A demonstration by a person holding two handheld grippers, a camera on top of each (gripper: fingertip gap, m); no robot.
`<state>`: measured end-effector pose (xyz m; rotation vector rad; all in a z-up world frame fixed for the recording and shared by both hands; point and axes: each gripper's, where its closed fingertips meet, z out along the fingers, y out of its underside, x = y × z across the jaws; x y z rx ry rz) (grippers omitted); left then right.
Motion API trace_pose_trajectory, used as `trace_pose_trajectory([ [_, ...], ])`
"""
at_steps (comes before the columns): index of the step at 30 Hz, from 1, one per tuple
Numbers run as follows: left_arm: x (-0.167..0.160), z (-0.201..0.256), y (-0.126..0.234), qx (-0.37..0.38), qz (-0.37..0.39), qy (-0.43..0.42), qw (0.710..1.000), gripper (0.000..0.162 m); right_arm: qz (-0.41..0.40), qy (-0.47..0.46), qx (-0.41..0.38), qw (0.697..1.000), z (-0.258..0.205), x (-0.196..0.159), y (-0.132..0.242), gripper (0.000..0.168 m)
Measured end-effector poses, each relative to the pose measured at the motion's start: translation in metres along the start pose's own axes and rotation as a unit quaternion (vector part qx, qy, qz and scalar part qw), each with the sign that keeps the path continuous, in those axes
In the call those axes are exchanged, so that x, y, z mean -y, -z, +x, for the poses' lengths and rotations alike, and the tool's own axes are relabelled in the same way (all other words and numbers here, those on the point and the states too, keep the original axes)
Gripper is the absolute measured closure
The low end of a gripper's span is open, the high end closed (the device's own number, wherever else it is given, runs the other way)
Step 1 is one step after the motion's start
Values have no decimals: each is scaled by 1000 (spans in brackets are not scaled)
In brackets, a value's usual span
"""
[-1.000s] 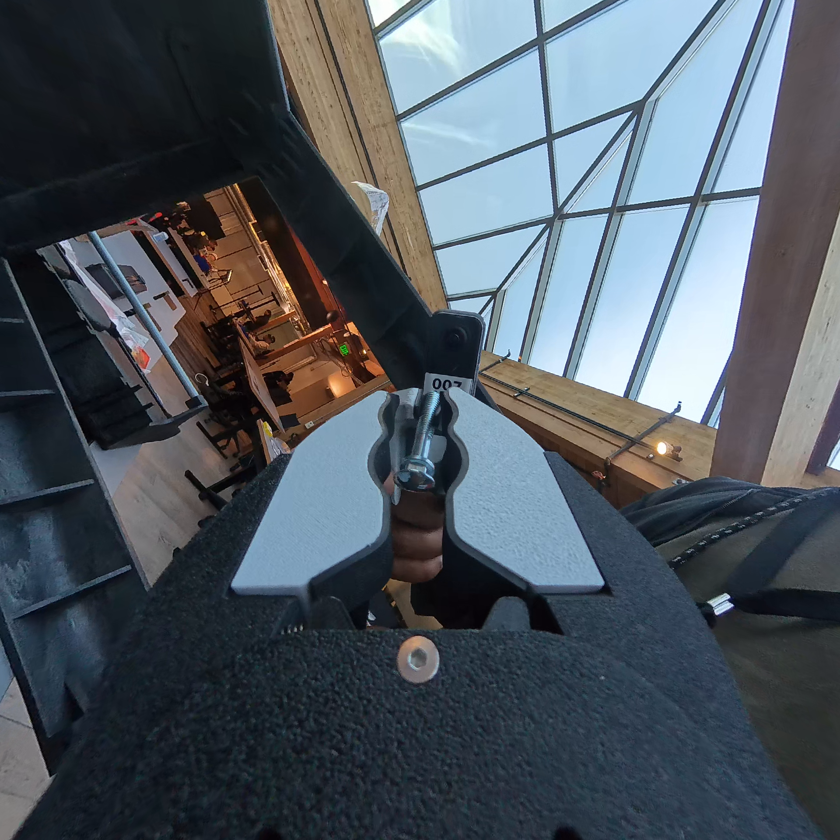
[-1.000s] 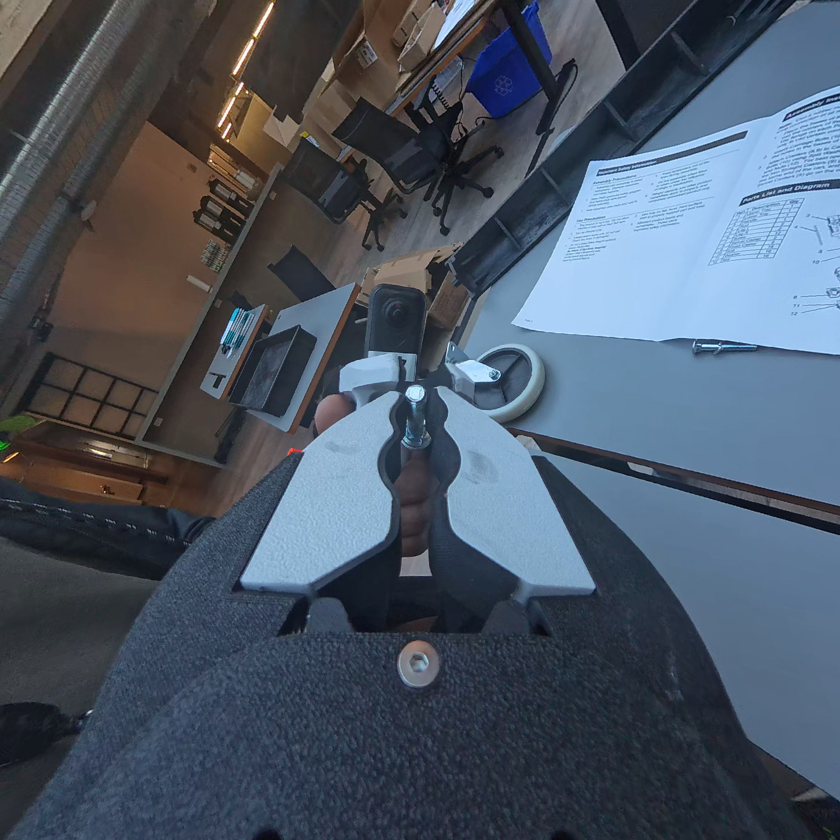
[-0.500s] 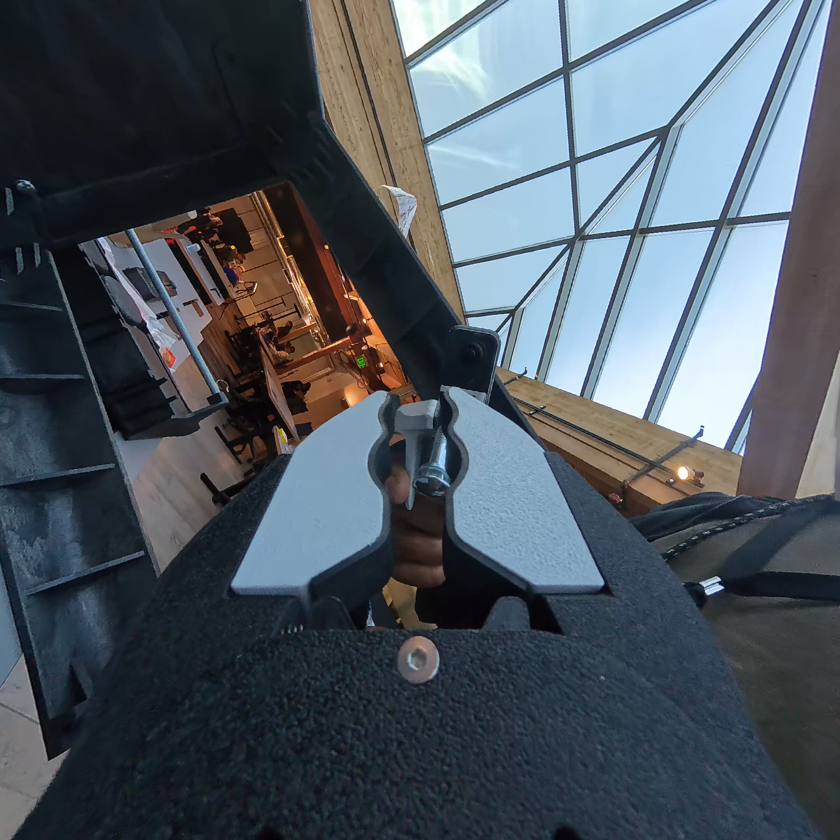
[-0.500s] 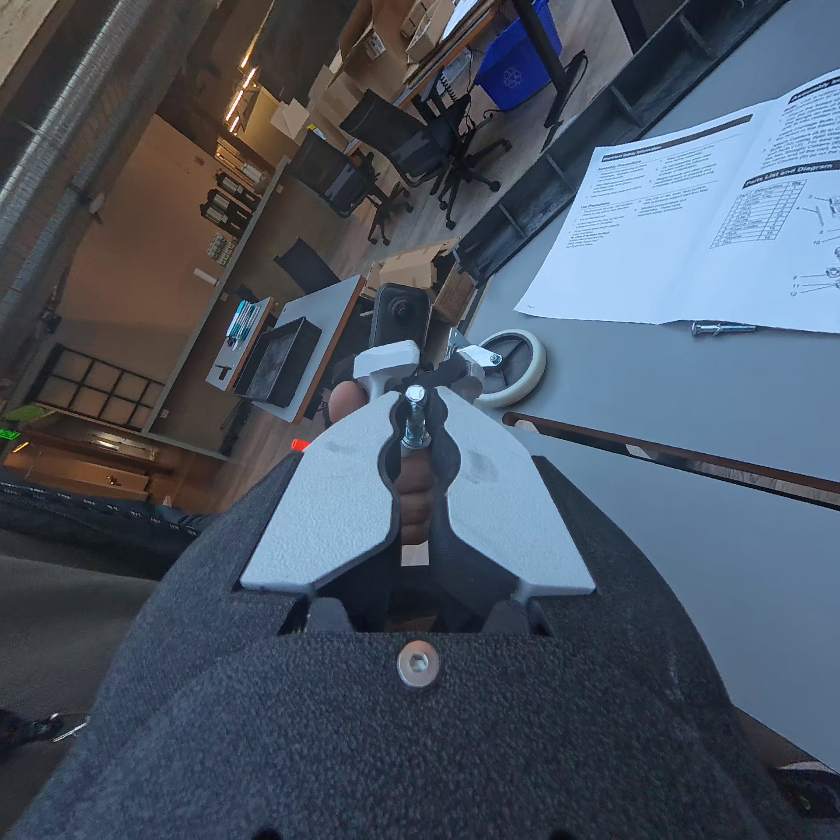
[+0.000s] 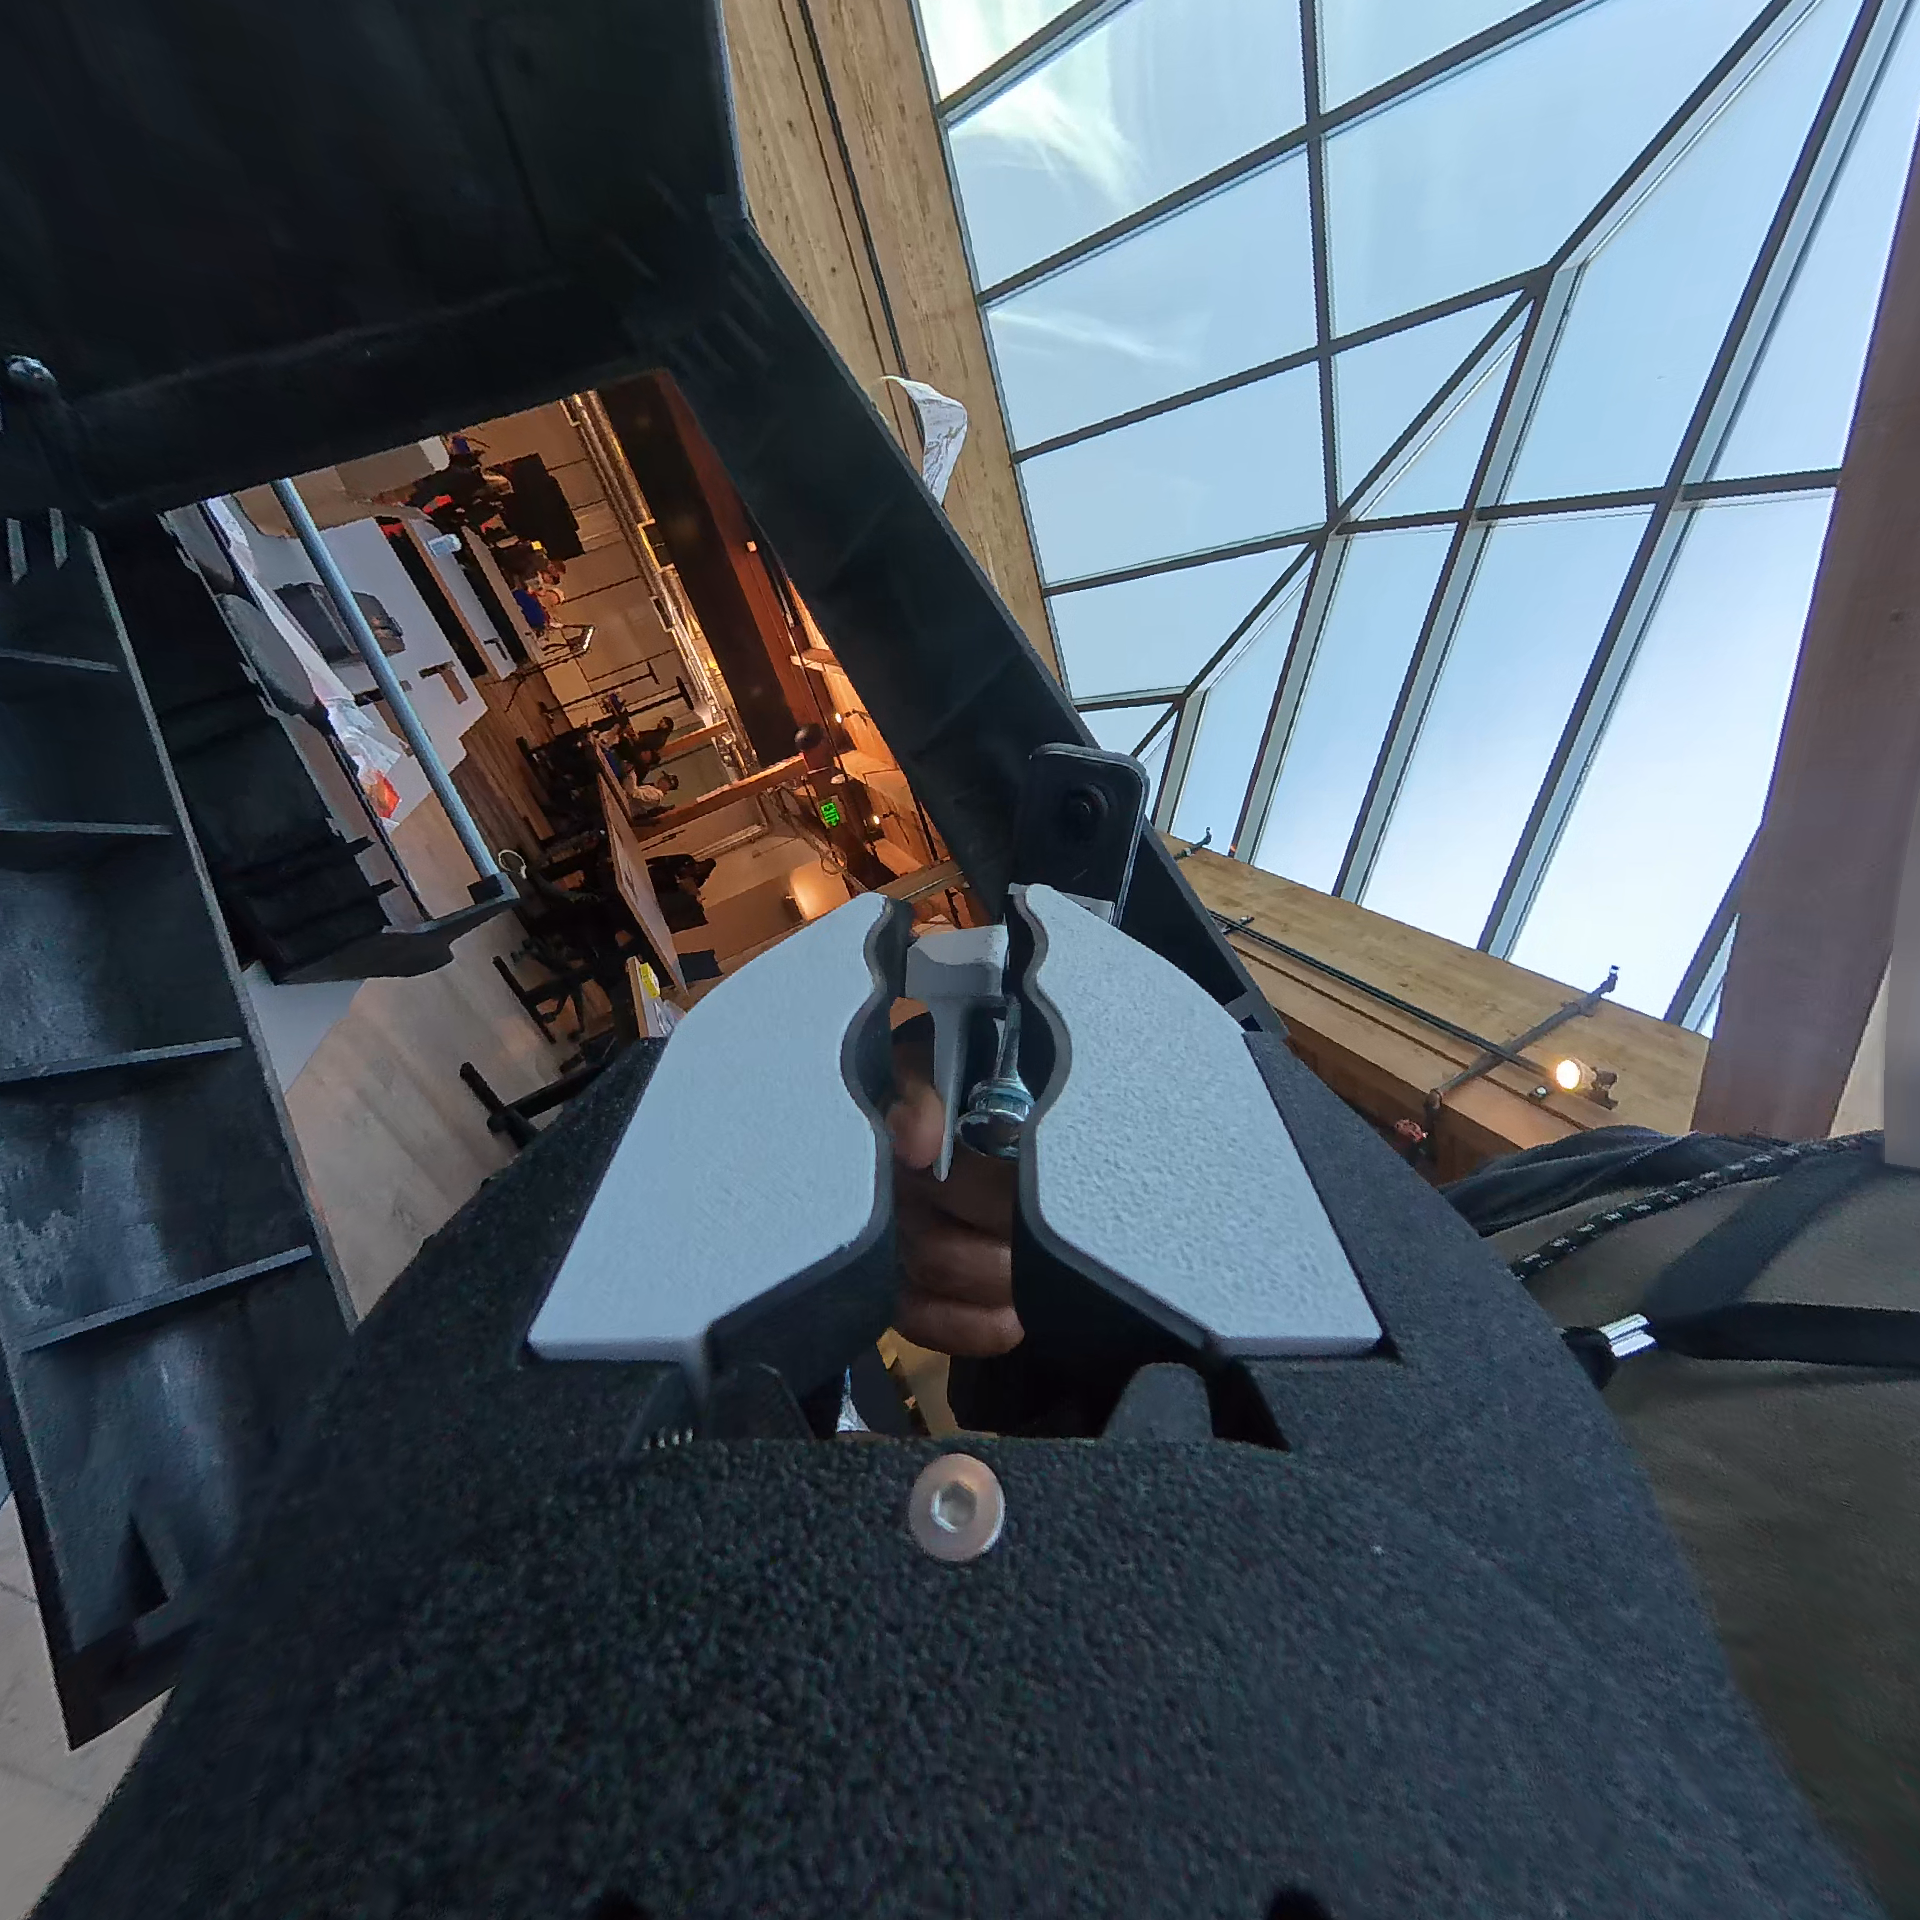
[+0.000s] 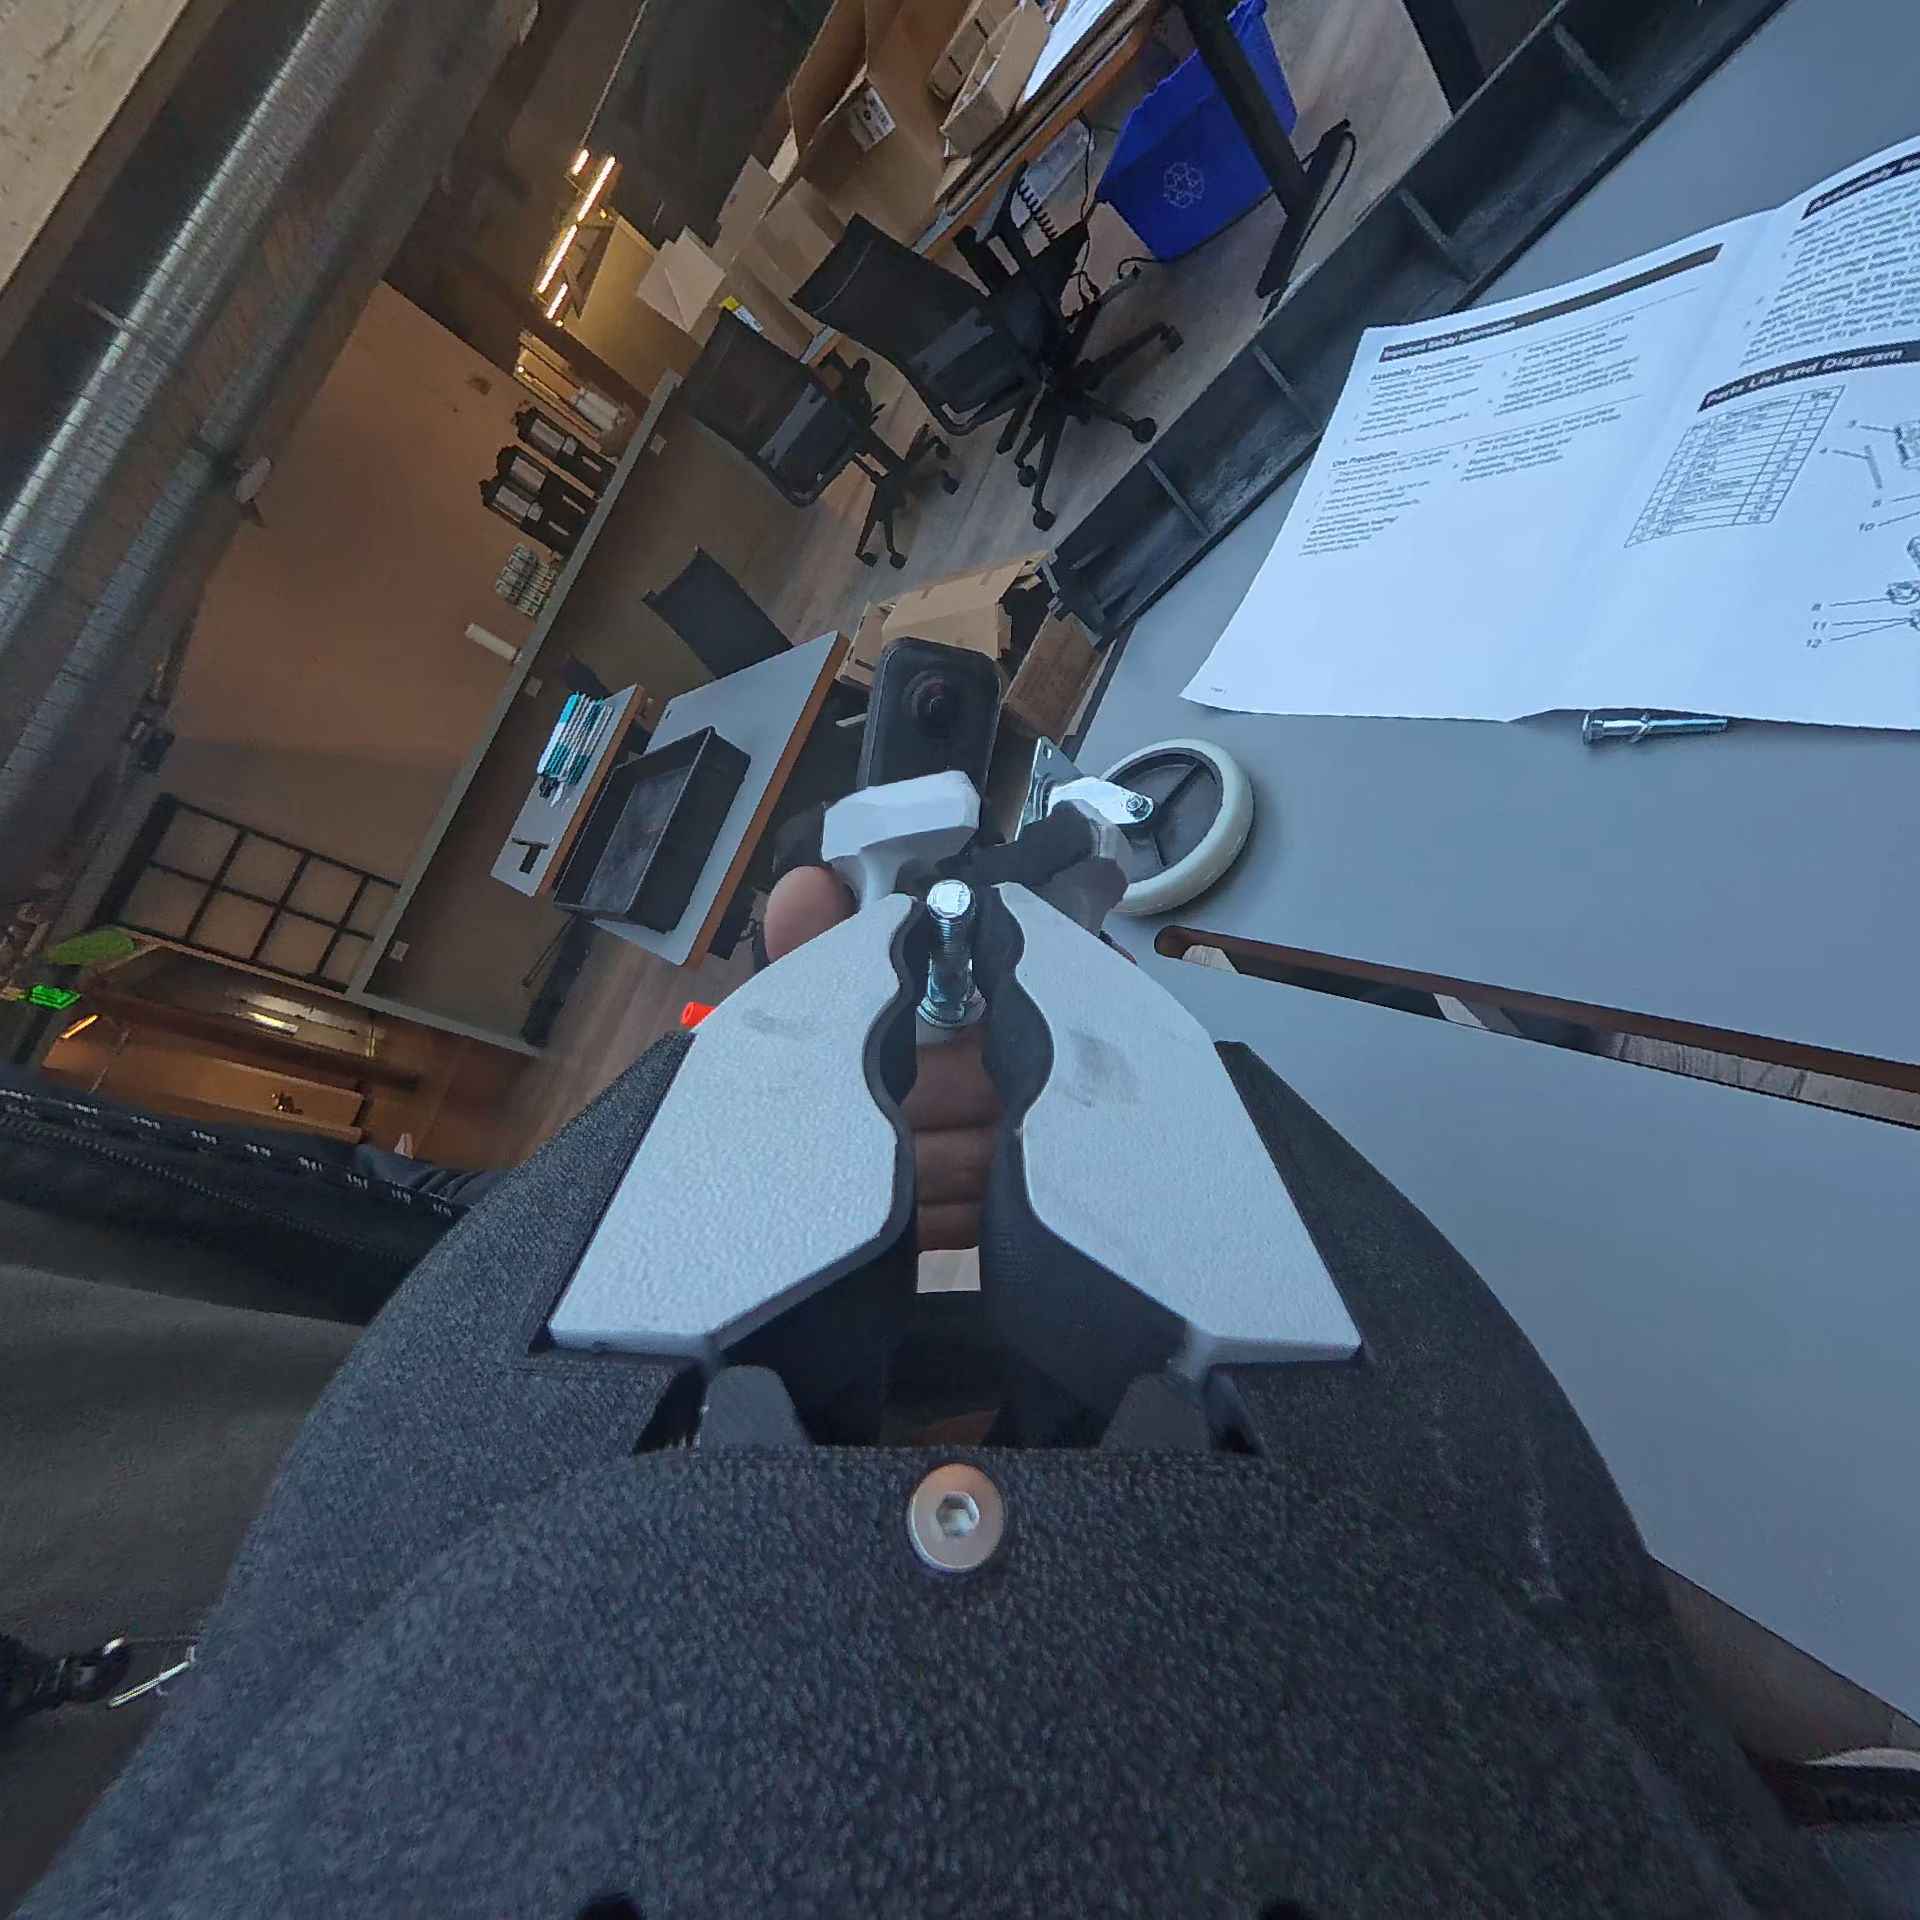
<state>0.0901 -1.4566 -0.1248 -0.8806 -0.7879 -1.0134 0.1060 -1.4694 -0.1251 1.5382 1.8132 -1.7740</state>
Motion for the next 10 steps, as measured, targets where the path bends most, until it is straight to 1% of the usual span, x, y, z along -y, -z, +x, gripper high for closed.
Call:
trace_pose_trajectory([
  [1,0,0,-1,0,0,0,1000,143,0,1,0,1000,0,0,0,157],
  [10,-2,-2,3,8,5,-3,1000,142,-2,-1,5,1000,1,-4,0,157],
])
